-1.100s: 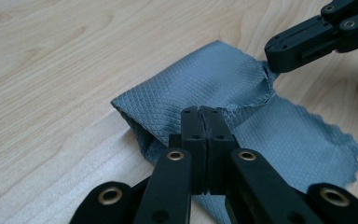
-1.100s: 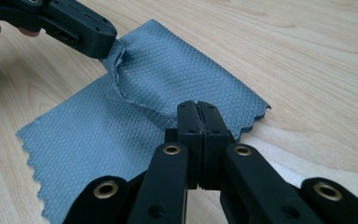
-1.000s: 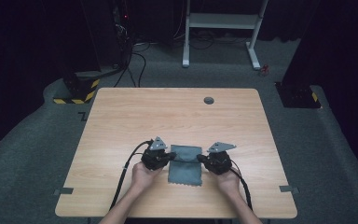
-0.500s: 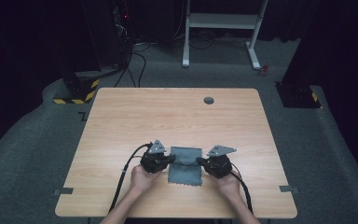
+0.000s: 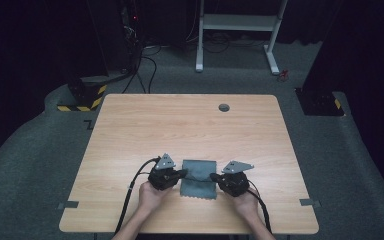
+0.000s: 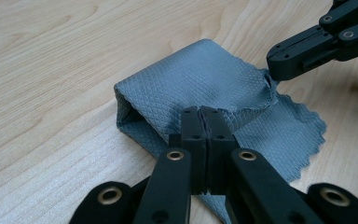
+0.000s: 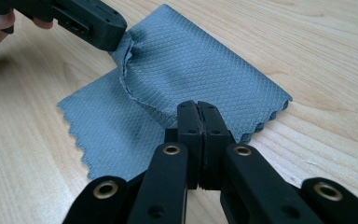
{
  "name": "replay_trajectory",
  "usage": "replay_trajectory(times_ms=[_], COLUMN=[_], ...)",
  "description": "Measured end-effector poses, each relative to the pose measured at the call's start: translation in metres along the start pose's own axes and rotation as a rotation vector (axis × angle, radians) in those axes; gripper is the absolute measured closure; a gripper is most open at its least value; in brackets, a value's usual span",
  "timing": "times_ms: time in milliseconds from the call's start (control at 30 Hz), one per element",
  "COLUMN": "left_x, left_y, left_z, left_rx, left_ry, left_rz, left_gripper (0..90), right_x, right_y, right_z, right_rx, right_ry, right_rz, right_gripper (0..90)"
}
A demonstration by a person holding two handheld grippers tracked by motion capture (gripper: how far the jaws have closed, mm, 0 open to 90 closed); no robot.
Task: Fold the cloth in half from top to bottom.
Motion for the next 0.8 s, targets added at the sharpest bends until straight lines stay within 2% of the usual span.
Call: replay_trajectory(times_ms=[500,633,800], left_x=[0.014,0.017,0.019], left_y=[-0.012,-0.015,-0.018], left_z=[-0.001,-0.003,-0.004], left_rx=[-0.052,-0.067,-0.071], left_ry=[-0.005,0.006,0.003], left_rz=[-0.033,-0.052,-0.05], left_gripper=[88.7,88.7,88.6], right_x=[-0.012,-0.016,-0.018], right_y=[-0.011,-0.016,-0.021], right_z=[0.003,0.005,0.002], right_rx=[-0.019,-0.02,-0.028], right_ry=[0.01,0.008,0.008], right_rz=[0.02,0.034,0.032], right_gripper=[89.2,89.2,89.0])
Point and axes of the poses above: each handheld gripper's, and its own axes: z roughly backward along the jaws, y roughly out of its top, x roughly to its right, the point moved 1 cm from there along -z, roughly forward along the jaws, and after that the axes turned 11 degrees about -x, right-handed, at the moved point
